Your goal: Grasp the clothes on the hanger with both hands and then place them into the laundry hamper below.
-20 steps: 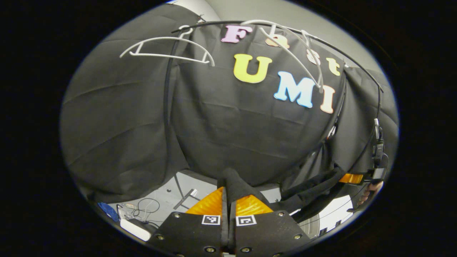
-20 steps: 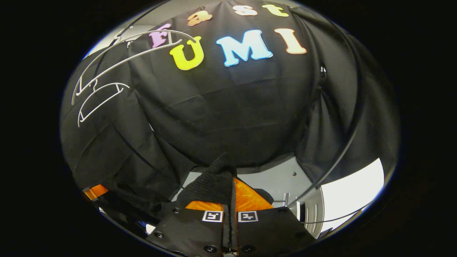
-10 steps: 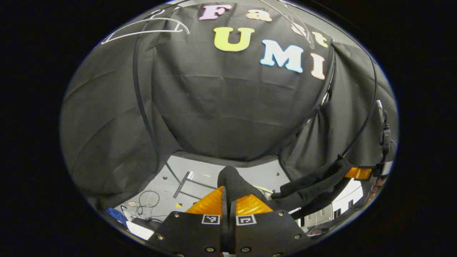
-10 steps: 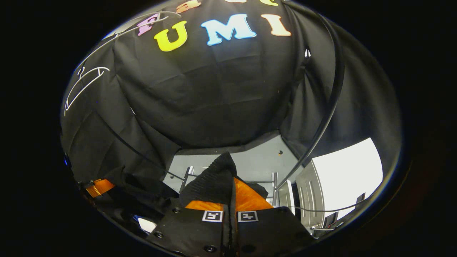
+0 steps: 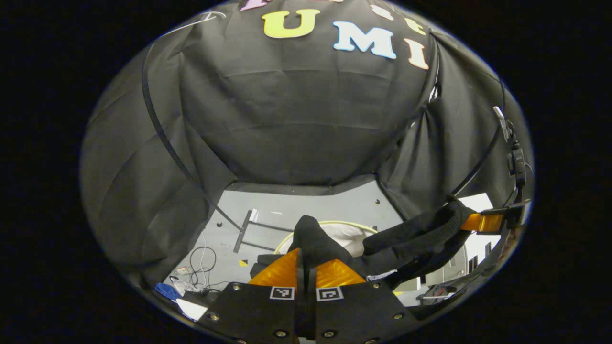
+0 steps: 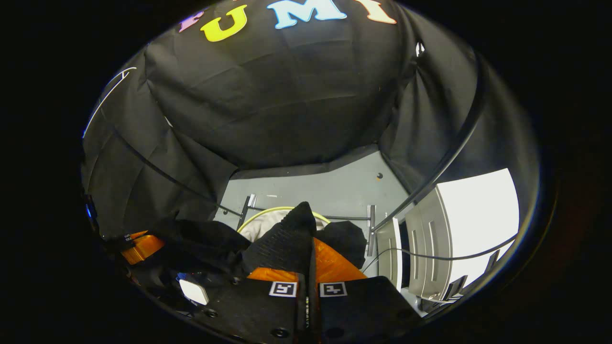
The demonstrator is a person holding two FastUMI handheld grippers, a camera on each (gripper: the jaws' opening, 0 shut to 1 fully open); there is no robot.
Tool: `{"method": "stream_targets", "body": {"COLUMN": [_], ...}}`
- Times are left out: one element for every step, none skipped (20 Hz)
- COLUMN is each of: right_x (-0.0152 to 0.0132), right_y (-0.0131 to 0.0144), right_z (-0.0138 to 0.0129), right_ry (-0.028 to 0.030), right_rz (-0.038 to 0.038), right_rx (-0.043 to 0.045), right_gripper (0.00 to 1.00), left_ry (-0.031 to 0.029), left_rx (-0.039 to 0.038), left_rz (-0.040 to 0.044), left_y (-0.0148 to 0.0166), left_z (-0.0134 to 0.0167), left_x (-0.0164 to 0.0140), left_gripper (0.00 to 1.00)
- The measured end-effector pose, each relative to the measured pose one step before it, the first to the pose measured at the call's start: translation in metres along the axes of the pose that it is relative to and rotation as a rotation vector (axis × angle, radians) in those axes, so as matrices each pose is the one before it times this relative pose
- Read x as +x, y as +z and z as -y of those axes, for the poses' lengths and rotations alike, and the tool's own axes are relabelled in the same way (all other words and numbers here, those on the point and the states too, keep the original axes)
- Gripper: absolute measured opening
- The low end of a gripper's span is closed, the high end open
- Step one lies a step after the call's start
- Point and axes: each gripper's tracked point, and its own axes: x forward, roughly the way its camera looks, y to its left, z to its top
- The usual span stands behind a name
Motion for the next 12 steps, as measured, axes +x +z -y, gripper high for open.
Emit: {"method": "stream_targets", "body": {"right_x": [0.00460,0.00469,0.00391,0.00219,0.00212,0.00161,0.00046,0.00184,0.00043,-0.00092,-0.00111,0.00176], "right_y": [-0.00292,-0.00216,-0.00192,-0.00461,-0.00128,-0.00095,0.00127,-0.00416,-0.00028,-0.00118,-0.00148,-0.00047], "right_z": [-0.00152,-0.00140,-0.00152,-0.00220,-0.00108,-0.00092,-0.00037,-0.00078,-0.00003,-0.00203,-0.00257,-0.00213], "right_ry": [0.00338,0.00192,0.00546,0.00483,0.00189,0.00424,0.00256,0.00149,-0.00130,0.00481,0.01439,0.00788], "right_rz": [-0.01612,-0.01187,-0.01134,-0.01119,-0.00658,-0.00447,-0.00725,-0.00810,-0.00464,-0.00324,-0.00368,0.00138], "right_rx": [-0.00965,-0.01231,-0.01051,-0.00841,-0.00825,-0.00589,-0.00122,0.00162,0.00264,0.00568,0.00532,0.00286], "right_gripper": [0.04,0.04,0.04,0.06,0.06,0.10,0.04,0.07,0.11,0.11,0.13,0.14], "left_ry": [0.00116,0.00343,0.00415,0.00594,0.00546,-0.00342,-0.00079,0.00488,0.00615,0.00414,-0.00169,-0.00125], "left_rx": [0.00001,-0.00346,-0.00506,-0.00539,-0.00523,-0.00170,0.00099,0.00164,-0.00101,-0.00331,-0.00812,-0.00893], "left_rz": [-0.01967,-0.01345,-0.01324,-0.01278,-0.01270,-0.01162,-0.00754,-0.00634,-0.00608,-0.00285,-0.00231,-0.01071], "left_y": [-0.00684,-0.00856,-0.00653,-0.00406,-0.00166,-0.00369,-0.00234,-0.00332,-0.00135,-0.00051,0.00014,-0.00297], "left_z": [0.00041,0.00013,0.00020,0.00154,0.00059,0.00047,-0.00114,-0.00420,-0.00229,-0.00066,0.00032,0.00157], "left_x": [0.00473,0.00389,0.00567,0.00343,-0.00491,-0.00116,0.00035,-0.00001,-0.00053,0.00081,0.00107,0.00069], "left_gripper": [0.01,0.02,0.02,0.02,0.02,0.00,0.03,0.04,0.04,0.04,0.04,0.04]}}
